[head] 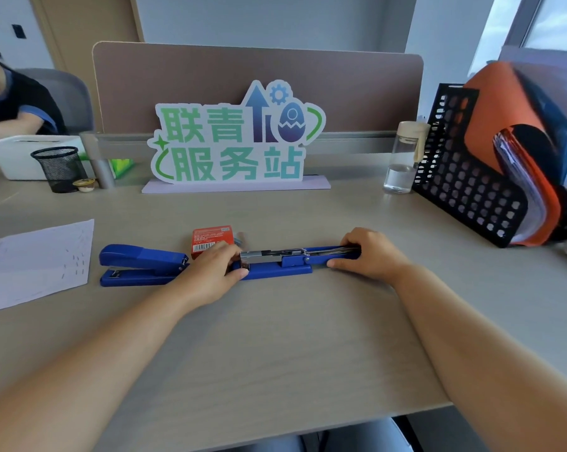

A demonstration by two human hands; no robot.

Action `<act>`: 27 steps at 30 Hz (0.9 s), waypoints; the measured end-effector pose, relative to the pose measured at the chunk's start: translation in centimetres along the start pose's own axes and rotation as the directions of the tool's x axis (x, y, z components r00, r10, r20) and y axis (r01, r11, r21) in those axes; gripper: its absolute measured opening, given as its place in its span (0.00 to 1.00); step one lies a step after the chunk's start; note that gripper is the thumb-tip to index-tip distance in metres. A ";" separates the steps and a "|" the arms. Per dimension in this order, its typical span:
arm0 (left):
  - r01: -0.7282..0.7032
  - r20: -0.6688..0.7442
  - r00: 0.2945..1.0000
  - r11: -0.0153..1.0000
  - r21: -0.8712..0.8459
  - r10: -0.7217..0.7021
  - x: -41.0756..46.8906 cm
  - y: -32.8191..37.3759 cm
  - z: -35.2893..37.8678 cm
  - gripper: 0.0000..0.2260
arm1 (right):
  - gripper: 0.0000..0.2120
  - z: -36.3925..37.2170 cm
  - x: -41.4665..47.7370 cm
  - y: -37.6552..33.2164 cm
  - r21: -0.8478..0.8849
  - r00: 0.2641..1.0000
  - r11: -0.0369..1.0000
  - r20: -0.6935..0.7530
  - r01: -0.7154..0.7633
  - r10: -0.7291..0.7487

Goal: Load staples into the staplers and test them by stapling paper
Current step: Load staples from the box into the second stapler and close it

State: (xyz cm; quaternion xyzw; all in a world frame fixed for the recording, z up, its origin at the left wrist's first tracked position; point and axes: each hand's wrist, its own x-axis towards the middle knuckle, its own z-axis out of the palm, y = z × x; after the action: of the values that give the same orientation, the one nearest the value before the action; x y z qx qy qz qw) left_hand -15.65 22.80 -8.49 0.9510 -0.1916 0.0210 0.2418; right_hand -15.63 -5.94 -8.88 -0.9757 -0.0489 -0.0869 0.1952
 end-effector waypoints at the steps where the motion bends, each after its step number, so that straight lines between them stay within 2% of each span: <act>1: 0.003 0.002 1.000 1.000 0.000 -0.003 0.0 0.0 0.0 0.08 | 0.19 0.1 0.0 0.1 0.016 1.000 1.000 -0.014 -0.002 0.002; 3: 0.007 0.002 1.000 1.000 0.004 -0.007 0.1 0.0 0.0 0.08 | 0.19 0.2 -0.1 0.2 0.095 0.999 0.995 -0.043 -0.025 0.029; 6: 0.009 0.001 1.000 1.000 0.012 -0.009 0.1 0.0 0.1 0.08 | 0.18 0.0 -0.2 0.1 0.336 0.987 0.939 -0.112 -0.070 0.114; 10: 0.007 -0.008 1.000 1.000 -0.001 -0.007 0.3 -0.1 0.1 0.09 | 0.29 -0.8 -0.2 -1.4 0.586 0.942 0.810 -0.280 0.017 0.184; 12: 0.005 -0.010 1.000 1.000 -0.005 -0.005 0.3 -0.1 0.1 0.10 | 0.28 -1.2 0.0 -2.9 0.633 0.938 0.771 -0.306 0.071 0.165; 17: 0.000 -0.006 1.000 1.000 -0.030 0.000 0.2 0.2 -0.3 0.12 | 0.13 -0.9 1.0 -7.2 0.611 0.975 0.776 -0.222 0.157 -0.022; 21: -0.001 -0.031 1.000 0.997 -0.078 -0.002 -0.1 0.3 -0.4 0.17 | 0.15 -0.1 2.0 -10.4 0.485 0.971 0.843 -0.078 0.235 -0.226; 24: -0.033 -0.046 0.998 0.998 0.049 0.035 -1.1 0.2 -0.3 0.12 | 0.16 0.7 2.5 -11.5 0.366 0.949 0.882 -0.011 0.298 -0.316; 27: -0.071 -0.064 0.995 0.988 0.141 0.080 -2.3 -0.5 -0.4 0.10 | 0.14 1.5 2.6 -11.9 0.261 0.943 0.921 0.091 0.287 -0.320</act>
State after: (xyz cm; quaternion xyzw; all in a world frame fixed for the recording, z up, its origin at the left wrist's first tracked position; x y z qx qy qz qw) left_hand -17.56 24.23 -8.71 0.9562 -0.2172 0.0762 0.1809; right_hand -14.37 5.77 -5.33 -0.9283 -0.2230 -0.0445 0.2943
